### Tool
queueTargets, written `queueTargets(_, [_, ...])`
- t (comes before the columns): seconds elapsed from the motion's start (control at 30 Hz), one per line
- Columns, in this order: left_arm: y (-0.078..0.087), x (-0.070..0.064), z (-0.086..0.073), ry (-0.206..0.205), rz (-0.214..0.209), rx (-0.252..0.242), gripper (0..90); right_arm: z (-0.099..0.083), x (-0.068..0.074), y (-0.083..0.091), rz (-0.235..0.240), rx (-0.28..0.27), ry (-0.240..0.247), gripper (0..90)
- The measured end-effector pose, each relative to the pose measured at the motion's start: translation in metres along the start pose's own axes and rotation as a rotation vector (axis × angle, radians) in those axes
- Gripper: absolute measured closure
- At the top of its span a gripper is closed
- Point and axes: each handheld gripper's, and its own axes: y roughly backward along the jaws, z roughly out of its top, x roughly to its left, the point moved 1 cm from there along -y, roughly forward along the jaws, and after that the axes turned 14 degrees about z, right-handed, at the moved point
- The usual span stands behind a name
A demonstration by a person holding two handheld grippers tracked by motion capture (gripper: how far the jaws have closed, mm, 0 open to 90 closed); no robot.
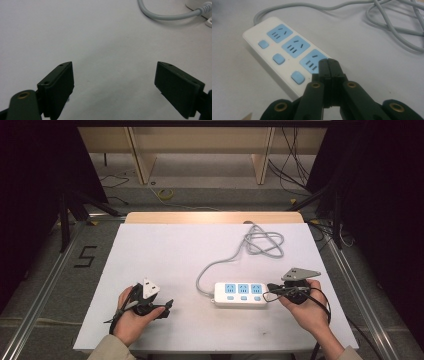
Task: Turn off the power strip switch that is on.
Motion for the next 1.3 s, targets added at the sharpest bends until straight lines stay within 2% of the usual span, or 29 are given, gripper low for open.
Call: queueTargets(1.3, [0.000, 0.000, 0.001, -0.007, 0.004, -0.005, 15.6, 0.014, 0.011, -0.012, 0.026, 0.025, 0.028, 90.0])
